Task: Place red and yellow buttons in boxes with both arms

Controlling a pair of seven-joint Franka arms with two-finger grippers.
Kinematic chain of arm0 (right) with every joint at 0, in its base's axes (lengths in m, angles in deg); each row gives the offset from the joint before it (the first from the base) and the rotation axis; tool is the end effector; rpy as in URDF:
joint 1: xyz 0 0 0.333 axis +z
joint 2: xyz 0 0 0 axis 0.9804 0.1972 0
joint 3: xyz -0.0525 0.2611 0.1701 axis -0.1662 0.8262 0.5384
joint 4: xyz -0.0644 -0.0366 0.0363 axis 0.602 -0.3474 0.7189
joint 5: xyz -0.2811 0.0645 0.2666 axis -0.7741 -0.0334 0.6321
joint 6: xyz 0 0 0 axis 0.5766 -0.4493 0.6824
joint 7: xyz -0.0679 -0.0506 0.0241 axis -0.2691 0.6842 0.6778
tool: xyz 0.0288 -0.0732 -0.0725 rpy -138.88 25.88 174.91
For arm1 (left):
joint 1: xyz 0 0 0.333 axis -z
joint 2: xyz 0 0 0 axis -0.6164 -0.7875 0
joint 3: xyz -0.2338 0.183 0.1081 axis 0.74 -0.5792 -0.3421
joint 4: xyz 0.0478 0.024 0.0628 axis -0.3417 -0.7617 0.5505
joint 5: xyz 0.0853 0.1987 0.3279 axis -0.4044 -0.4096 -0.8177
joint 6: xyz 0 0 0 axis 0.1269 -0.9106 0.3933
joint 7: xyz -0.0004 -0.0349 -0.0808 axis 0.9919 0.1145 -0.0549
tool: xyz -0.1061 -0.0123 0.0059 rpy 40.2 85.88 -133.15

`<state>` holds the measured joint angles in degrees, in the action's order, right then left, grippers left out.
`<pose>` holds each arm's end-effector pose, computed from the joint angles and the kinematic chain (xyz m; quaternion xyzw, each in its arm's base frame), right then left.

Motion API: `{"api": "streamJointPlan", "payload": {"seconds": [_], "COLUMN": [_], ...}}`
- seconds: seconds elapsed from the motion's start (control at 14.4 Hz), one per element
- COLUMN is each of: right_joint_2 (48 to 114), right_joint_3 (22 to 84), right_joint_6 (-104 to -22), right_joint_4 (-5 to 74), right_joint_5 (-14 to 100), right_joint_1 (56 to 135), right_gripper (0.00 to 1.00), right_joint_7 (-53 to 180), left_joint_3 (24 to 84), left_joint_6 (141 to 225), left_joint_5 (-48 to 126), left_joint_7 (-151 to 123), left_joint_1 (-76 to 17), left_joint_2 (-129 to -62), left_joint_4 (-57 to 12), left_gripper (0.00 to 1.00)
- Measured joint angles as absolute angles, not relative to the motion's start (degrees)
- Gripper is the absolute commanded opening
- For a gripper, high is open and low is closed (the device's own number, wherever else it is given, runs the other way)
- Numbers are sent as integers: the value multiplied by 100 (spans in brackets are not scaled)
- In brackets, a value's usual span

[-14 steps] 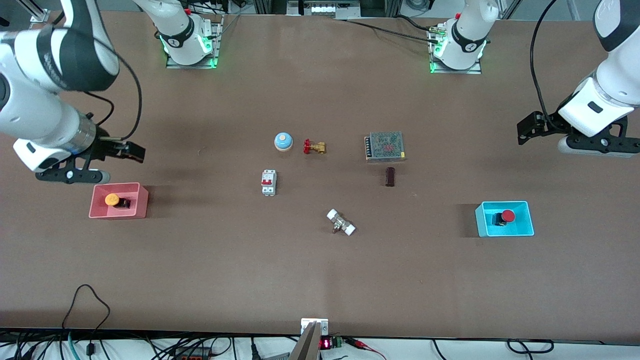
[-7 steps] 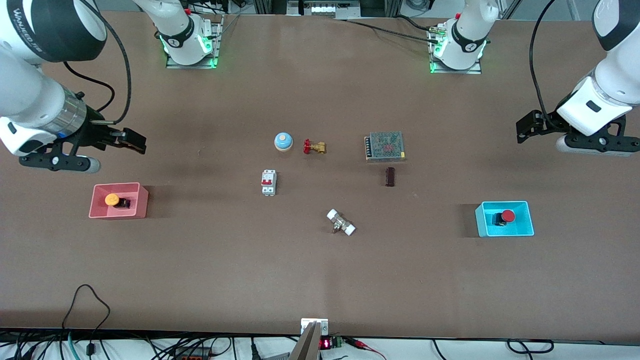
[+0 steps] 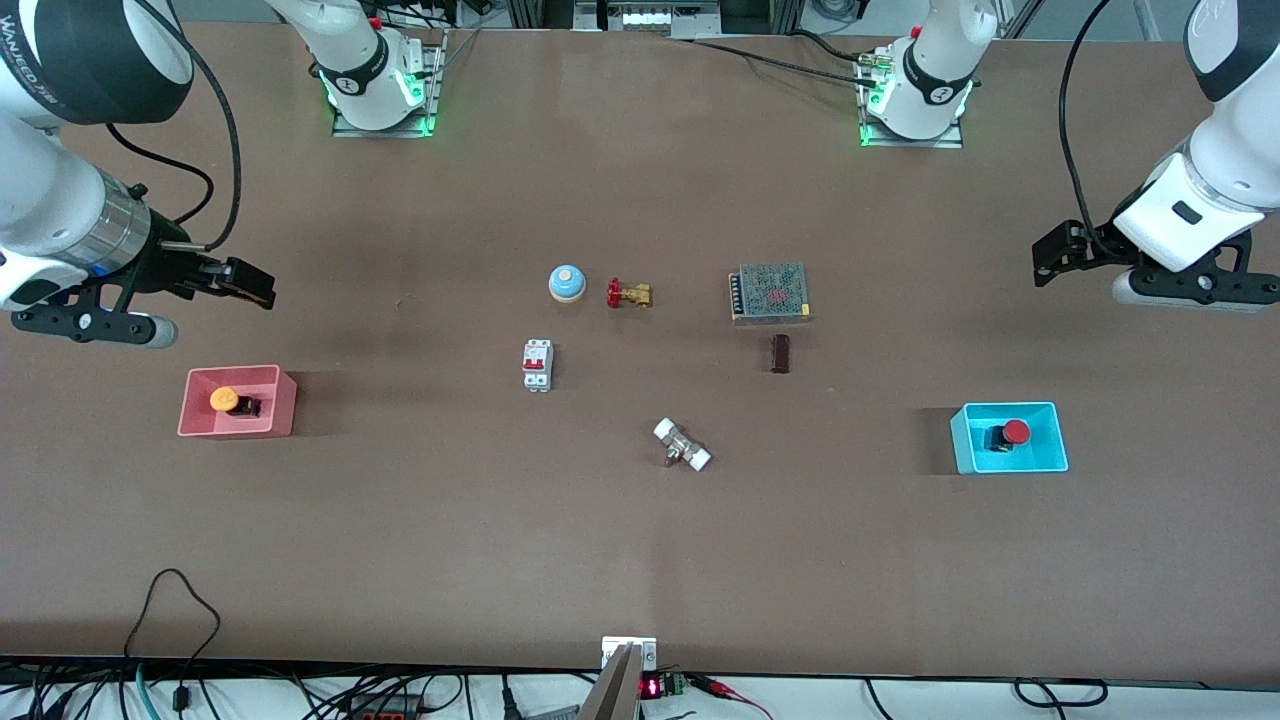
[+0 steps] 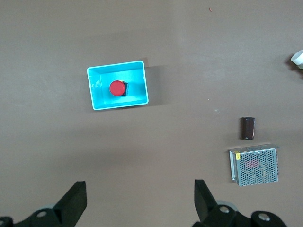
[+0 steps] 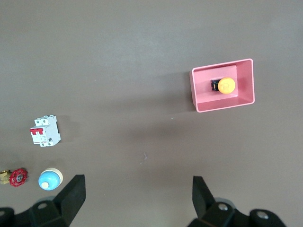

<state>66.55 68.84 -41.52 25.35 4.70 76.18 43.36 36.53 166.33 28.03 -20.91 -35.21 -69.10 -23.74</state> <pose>0.5977 0.0720 0.5459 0.9974 -0.0606 -0.0384 0.0080 0.5570 -0.0312 0.5558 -0.9992 0.0368 0.0010 0.0164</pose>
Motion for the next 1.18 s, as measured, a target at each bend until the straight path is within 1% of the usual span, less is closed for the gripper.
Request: {"api": "streamJointPlan", "payload": {"seconds": [0.42,1.18], "right_joint_2": [6656,6656], "right_joint_3": [6596,6594], "right_joint_6": [-4123,-4111], "right_joint_4": [2535,2535], "right_joint_5": [581,583], "right_joint_1": [7626,7646], "right_gripper": [100,100], "right_joint_7": [4837,4860], "left_joint_3": [3653,3653], "left_joint_6": [16633,16633], "left_joint_5": [2803,2803], "left_joint_7": [-2091,-2091], "left_joint_1": [-3521,-3521], "left_joint_2": [-6910,-6910], "left_joint_4": [-2374,-2375], "left_gripper": [100,100]}}
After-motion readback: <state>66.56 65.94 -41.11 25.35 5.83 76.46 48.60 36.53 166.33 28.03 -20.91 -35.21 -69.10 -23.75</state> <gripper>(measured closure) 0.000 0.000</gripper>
